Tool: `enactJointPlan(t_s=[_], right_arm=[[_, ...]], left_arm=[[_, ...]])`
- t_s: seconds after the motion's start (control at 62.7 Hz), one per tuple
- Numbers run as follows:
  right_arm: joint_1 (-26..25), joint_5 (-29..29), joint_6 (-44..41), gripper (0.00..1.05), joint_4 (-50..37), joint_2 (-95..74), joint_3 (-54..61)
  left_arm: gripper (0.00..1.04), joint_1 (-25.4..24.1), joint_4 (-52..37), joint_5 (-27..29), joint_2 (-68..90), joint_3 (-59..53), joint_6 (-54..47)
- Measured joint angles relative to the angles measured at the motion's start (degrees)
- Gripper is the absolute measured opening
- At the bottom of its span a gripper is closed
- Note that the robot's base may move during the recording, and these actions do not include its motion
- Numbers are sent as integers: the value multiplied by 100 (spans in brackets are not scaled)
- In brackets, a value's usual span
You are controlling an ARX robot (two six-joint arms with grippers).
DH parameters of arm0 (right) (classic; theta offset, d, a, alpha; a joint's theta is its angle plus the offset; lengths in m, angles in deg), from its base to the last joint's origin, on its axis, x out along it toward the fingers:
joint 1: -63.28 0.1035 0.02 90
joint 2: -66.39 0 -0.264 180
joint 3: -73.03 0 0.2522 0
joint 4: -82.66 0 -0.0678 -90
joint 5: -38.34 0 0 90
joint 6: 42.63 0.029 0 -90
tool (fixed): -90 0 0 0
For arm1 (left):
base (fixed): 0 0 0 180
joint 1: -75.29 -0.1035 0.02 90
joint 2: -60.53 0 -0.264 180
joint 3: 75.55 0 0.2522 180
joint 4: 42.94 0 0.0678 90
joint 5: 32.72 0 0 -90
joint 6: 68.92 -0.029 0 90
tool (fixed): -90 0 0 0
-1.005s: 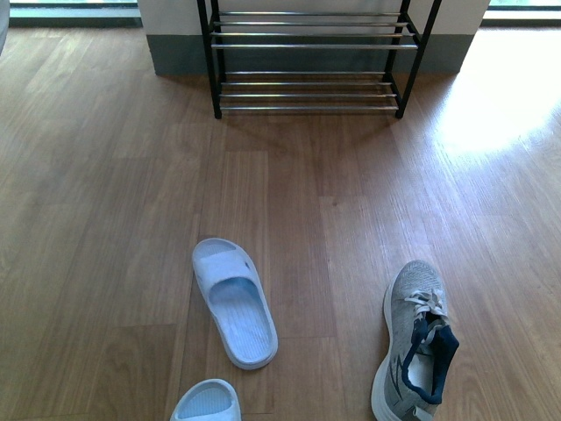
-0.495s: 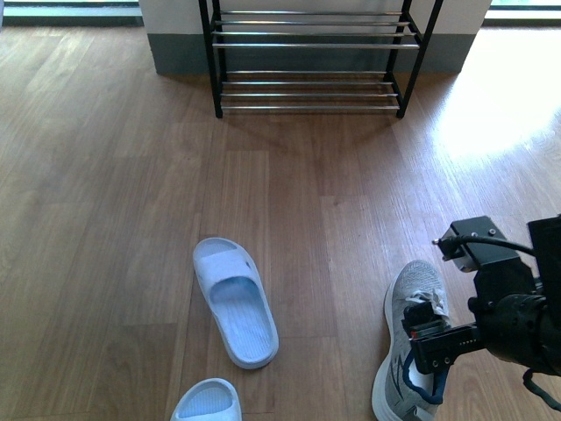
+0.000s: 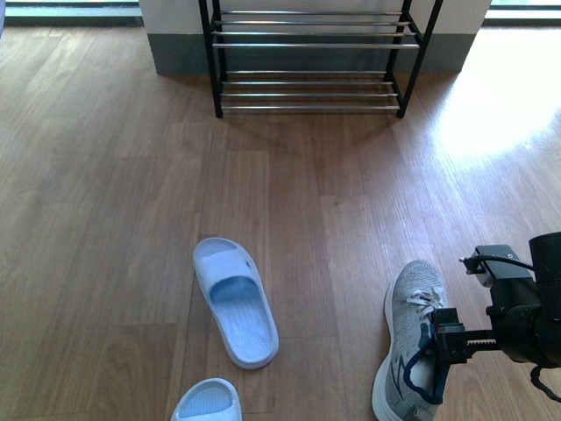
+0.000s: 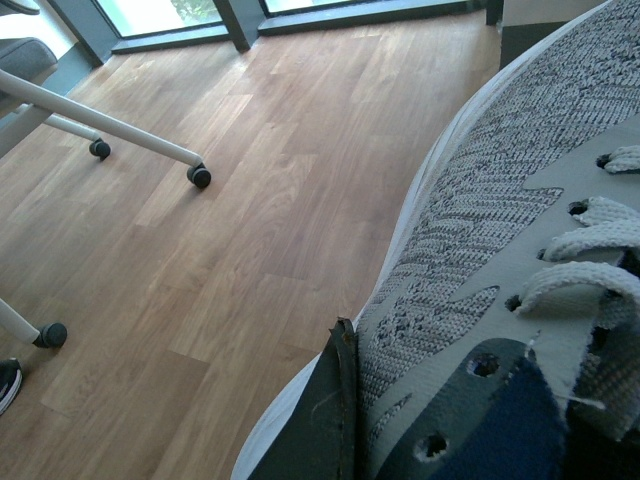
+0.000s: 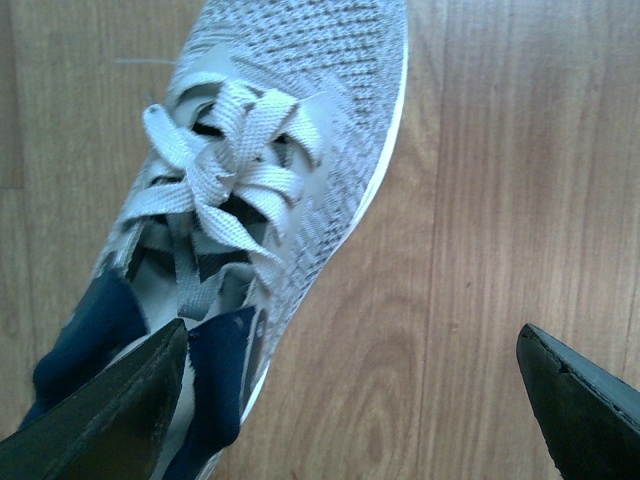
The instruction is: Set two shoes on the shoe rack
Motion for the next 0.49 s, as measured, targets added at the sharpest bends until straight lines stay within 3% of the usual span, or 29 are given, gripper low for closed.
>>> enactJointPlan(t_s=[0.287, 0.495], right_arm=[[66, 15, 221, 96, 15, -623, -385], [186, -7, 551, 67, -229, -846, -509]], left_arm=[[1, 0, 0, 0, 0, 0, 0], [1, 0, 0, 0, 0, 0, 2]])
